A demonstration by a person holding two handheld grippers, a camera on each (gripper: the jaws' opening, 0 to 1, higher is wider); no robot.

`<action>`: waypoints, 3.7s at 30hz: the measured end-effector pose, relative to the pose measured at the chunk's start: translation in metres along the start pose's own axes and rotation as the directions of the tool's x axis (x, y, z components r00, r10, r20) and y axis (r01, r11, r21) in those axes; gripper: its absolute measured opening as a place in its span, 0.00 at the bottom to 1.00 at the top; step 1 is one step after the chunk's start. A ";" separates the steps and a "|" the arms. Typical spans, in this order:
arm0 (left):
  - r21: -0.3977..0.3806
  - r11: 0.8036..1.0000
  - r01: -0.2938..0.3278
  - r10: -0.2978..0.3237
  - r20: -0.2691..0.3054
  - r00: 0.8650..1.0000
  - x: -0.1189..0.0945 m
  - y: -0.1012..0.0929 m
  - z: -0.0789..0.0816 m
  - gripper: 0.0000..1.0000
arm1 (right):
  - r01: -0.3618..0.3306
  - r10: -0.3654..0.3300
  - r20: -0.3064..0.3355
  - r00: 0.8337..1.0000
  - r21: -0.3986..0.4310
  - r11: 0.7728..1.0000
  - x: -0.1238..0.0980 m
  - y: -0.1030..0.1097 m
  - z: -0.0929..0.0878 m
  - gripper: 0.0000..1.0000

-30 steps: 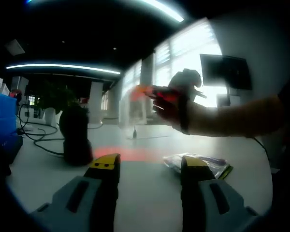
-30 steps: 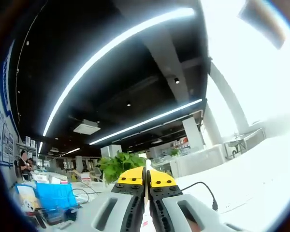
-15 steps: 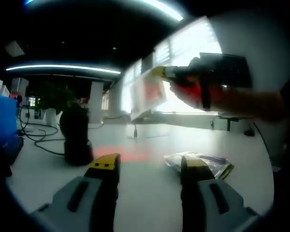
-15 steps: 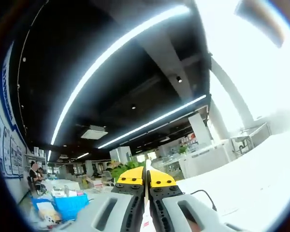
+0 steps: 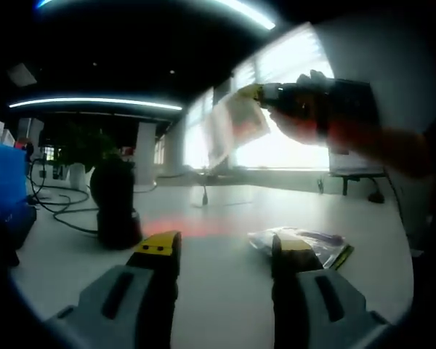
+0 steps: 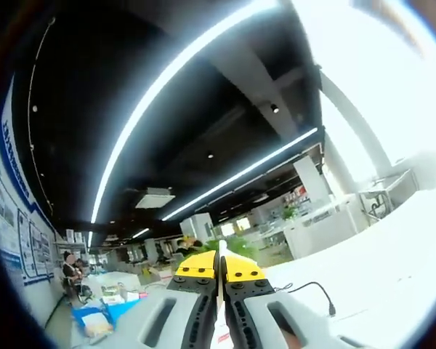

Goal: Clip sheet goods on table flip sheet goods clip sheet goods scan sheet goods put sheet goods back to table

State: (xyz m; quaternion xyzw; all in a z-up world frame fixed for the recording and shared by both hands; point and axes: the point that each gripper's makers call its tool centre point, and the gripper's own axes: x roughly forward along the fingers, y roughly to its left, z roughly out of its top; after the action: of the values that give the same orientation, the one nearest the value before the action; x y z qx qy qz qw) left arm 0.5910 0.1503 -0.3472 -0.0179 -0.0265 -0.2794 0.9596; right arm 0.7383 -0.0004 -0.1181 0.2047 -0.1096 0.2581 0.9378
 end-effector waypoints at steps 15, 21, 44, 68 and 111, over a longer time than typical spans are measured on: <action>0.000 1.000 -0.001 0.001 0.001 1.000 0.000 -0.001 0.001 0.43 | -0.004 0.016 -0.108 0.994 0.113 0.994 -0.003 -0.008 -0.022 0.00; 0.000 1.000 -0.002 0.002 0.001 1.000 0.000 -0.001 0.000 0.43 | 0.013 0.006 -0.178 0.984 0.105 0.994 -0.007 -0.020 -0.054 0.00; 0.001 1.000 0.000 0.000 -0.004 1.000 0.000 -0.001 -0.001 0.43 | 0.162 -0.149 -0.309 0.939 0.015 0.987 -0.029 -0.101 -0.106 0.00; 0.006 1.000 0.003 -0.003 -0.009 1.000 0.001 -0.002 -0.002 0.43 | 0.155 -0.219 -0.450 0.866 -0.176 0.972 -0.033 -0.163 -0.151 0.00; 0.016 1.000 0.006 -0.006 -0.019 1.000 0.002 -0.003 -0.004 0.43 | -0.018 -0.288 -0.524 0.801 -0.503 0.864 -0.027 -0.207 -0.208 0.04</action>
State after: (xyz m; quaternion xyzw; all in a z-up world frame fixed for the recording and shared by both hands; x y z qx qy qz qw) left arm 0.5915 0.1468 -0.3512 -0.0075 -0.0197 -0.2821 0.9591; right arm 0.8461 -0.0833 -0.3796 -0.1181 0.1378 0.2025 0.9623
